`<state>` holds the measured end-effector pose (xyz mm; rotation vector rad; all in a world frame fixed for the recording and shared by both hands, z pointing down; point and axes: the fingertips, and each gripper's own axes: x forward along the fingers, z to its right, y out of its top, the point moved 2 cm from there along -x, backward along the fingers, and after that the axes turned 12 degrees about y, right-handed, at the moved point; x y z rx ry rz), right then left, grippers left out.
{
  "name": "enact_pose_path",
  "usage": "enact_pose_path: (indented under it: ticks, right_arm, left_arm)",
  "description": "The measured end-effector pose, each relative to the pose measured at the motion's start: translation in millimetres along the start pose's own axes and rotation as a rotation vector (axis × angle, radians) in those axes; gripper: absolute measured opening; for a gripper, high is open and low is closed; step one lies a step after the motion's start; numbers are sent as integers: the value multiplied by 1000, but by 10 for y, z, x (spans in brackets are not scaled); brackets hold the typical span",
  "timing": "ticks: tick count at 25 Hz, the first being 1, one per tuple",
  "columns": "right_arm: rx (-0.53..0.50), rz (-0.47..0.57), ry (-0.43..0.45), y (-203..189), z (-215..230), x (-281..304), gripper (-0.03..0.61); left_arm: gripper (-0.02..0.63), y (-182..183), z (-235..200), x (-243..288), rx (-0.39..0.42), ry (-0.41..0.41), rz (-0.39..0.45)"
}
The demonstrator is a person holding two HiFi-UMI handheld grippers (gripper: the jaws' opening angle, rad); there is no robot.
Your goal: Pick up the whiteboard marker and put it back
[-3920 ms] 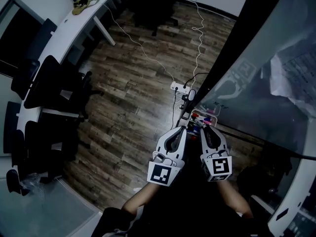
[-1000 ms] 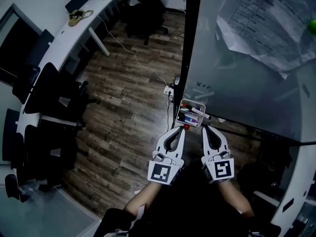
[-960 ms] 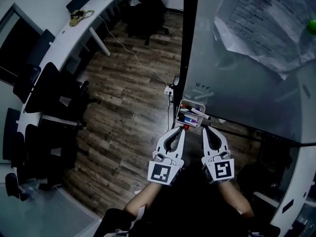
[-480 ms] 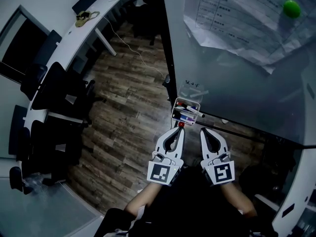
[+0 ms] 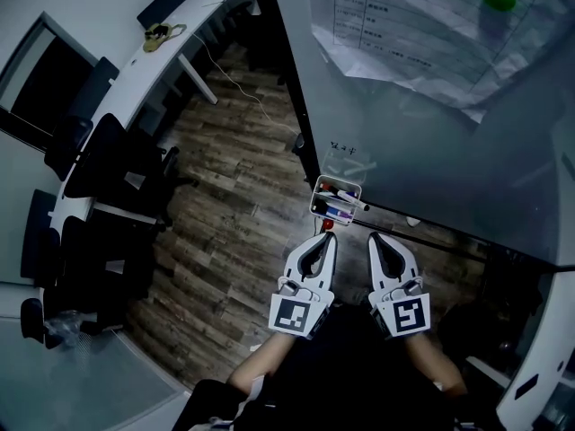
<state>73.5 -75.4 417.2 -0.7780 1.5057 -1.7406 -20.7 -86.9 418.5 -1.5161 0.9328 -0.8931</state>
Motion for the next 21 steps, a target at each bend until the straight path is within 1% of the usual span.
enact_pose_path:
  ticks: [6, 9, 17, 21]
  right_arm:
    - [-12, 8, 17, 37, -43, -41, 14]
    - [-17, 2, 34, 15, -62, -52, 14]
    - [-18, 5, 62, 11, -73, 13, 14]
    - [-16, 4, 60, 17, -50, 29, 14]
  left_arm:
    - [8, -4, 52, 6, 7, -2, -2]
    - [8, -45, 89, -3, -3, -4, -11]
    - [8, -55, 68, 21, -1, 3, -17]
    - [8, -61, 45, 41, 18, 5, -29]
